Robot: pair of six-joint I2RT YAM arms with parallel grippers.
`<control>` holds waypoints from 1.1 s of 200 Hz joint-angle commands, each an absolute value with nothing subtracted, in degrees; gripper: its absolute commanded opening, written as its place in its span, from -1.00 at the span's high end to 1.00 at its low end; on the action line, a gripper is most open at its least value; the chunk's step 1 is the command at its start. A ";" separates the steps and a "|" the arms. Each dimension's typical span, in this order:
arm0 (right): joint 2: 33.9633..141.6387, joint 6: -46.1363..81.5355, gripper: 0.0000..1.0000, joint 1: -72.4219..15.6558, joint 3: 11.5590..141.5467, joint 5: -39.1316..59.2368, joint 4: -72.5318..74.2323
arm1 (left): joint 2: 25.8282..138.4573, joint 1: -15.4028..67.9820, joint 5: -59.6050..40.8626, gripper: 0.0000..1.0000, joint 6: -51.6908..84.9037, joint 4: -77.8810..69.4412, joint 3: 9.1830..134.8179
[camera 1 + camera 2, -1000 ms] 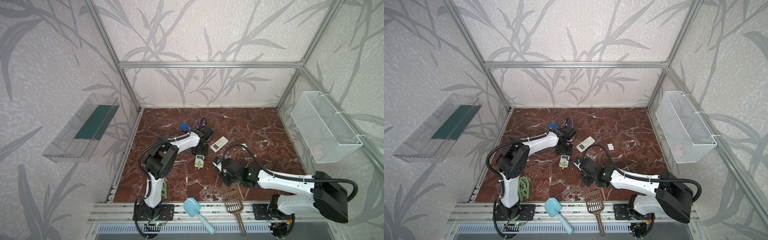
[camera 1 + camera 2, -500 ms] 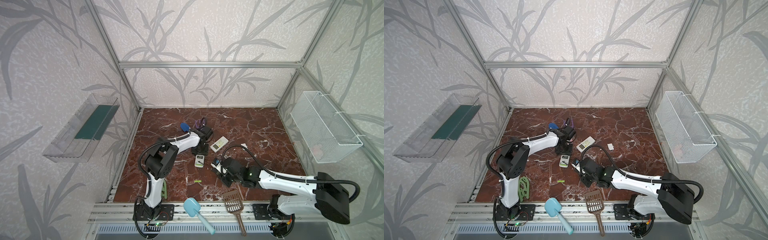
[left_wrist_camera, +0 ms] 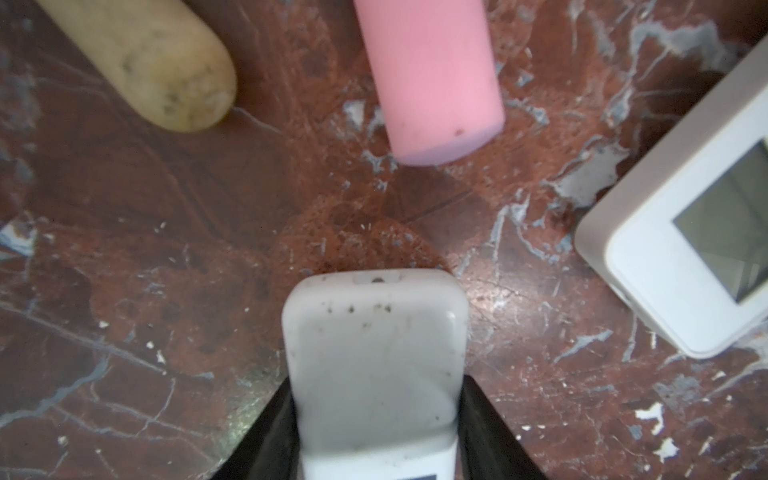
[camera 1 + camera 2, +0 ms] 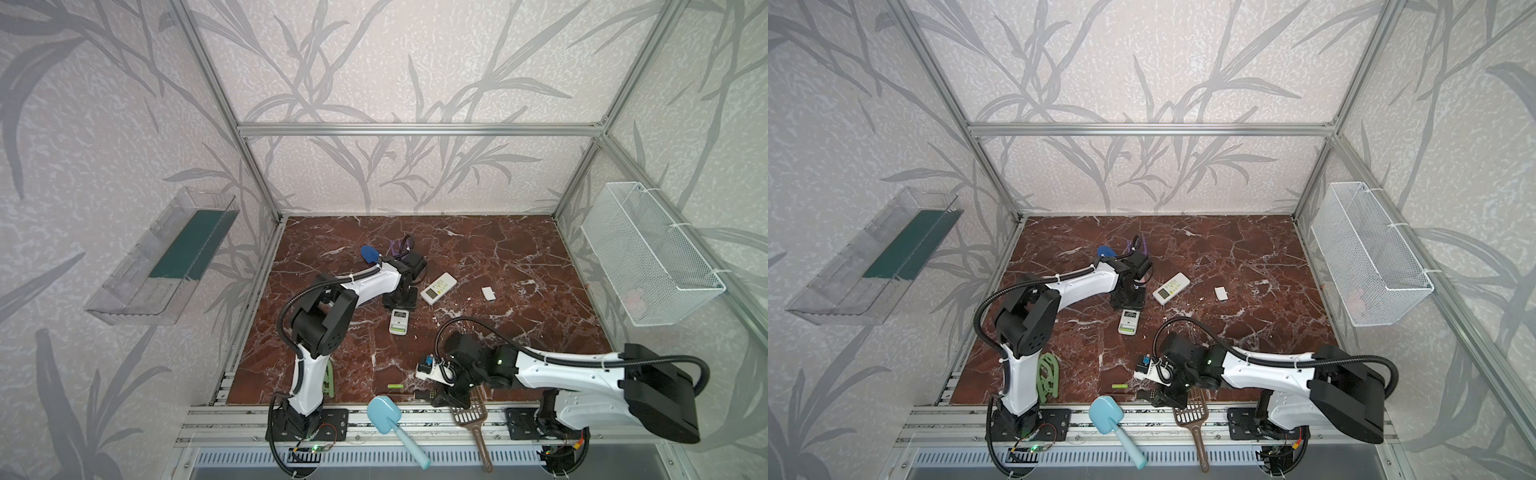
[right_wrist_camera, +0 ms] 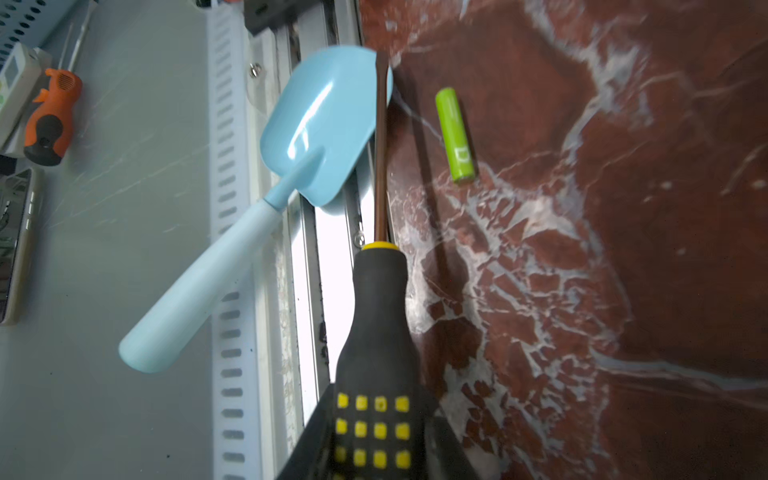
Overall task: Unload the batteries from the remote control
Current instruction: 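Swing the right gripper with the screwdriver back toward the robot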
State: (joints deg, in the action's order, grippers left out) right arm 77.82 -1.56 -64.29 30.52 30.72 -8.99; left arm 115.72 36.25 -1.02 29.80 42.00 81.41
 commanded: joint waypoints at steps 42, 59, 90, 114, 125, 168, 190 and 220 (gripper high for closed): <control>83.06 4.19 1.00 -62.70 32.00 30.63 -5.75 | 119.22 35.62 1.42 0.15 29.81 45.17 81.46; 83.77 4.59 1.00 -61.70 31.77 29.01 -5.65 | 119.22 35.61 1.39 0.15 29.78 45.20 81.52; 85.28 4.64 1.00 -61.12 31.56 27.43 -5.41 | 118.92 35.67 1.84 0.15 29.69 45.79 81.41; 85.95 4.09 1.00 -61.14 31.68 26.81 -5.72 | 118.79 35.60 2.11 0.15 29.70 46.05 81.08; 86.18 4.39 1.00 -61.17 31.60 26.47 -5.36 | 118.75 35.60 2.12 0.15 29.76 45.97 81.02; 85.03 4.84 1.00 -61.05 31.60 21.92 -5.36 | 118.63 35.67 1.93 0.15 29.73 45.97 81.04; 84.12 5.06 1.00 -60.79 31.93 19.11 -5.66 | 118.58 35.65 1.98 0.15 29.76 45.88 80.88; 84.14 5.07 1.00 -60.60 32.32 18.24 -6.13 | 118.49 35.64 1.89 0.15 29.67 45.79 80.73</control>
